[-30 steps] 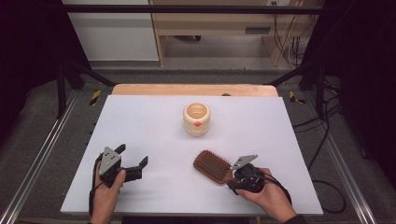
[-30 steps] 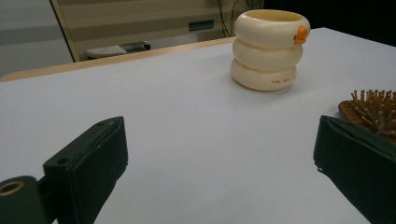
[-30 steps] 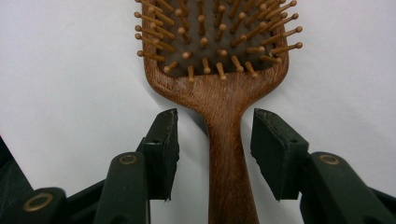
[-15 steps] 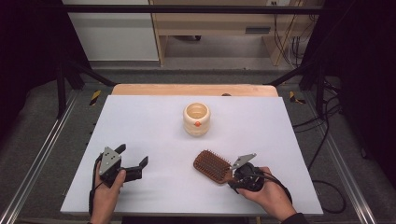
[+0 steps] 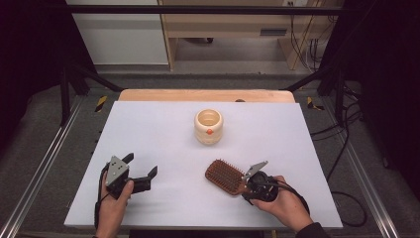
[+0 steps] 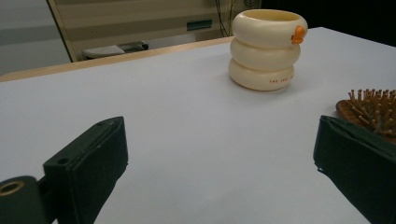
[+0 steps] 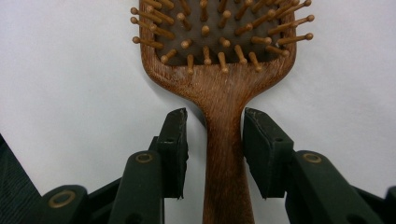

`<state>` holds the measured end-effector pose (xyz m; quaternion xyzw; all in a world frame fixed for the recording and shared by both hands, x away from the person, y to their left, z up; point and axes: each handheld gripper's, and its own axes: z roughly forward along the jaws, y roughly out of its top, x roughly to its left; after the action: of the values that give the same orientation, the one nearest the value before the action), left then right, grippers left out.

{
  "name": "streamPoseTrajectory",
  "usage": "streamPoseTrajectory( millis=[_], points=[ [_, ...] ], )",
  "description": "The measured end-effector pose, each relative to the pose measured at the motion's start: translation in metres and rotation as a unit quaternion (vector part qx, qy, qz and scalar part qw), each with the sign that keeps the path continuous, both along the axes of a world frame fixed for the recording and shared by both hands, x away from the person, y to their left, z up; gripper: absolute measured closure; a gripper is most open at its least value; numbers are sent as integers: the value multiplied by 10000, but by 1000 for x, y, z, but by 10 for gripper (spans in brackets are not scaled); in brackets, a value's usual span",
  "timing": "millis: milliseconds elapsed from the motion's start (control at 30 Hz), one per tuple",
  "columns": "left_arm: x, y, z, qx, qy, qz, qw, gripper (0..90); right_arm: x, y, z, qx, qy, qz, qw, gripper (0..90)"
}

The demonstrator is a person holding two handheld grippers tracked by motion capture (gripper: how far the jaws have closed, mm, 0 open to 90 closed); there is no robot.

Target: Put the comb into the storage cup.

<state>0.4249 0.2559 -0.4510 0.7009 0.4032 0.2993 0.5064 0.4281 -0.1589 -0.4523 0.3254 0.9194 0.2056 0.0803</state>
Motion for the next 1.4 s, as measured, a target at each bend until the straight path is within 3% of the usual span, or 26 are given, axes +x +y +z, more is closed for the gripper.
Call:
streamPoseTrajectory(
  millis=[967, 1200, 1400],
  points=[
    [0, -1, 0, 27, 8, -15, 10000, 32, 11, 8, 1, -402, 329, 75, 9986, 696],
    [0, -3, 0, 61, 6, -42, 10000, 33, 14, 8, 1, -381, 453, 51, 9982, 722],
    [-1, -3, 0, 65, 1, -31, 10000, 33, 13, 8, 1, -344, 426, 29, 9985, 729]
  ],
)
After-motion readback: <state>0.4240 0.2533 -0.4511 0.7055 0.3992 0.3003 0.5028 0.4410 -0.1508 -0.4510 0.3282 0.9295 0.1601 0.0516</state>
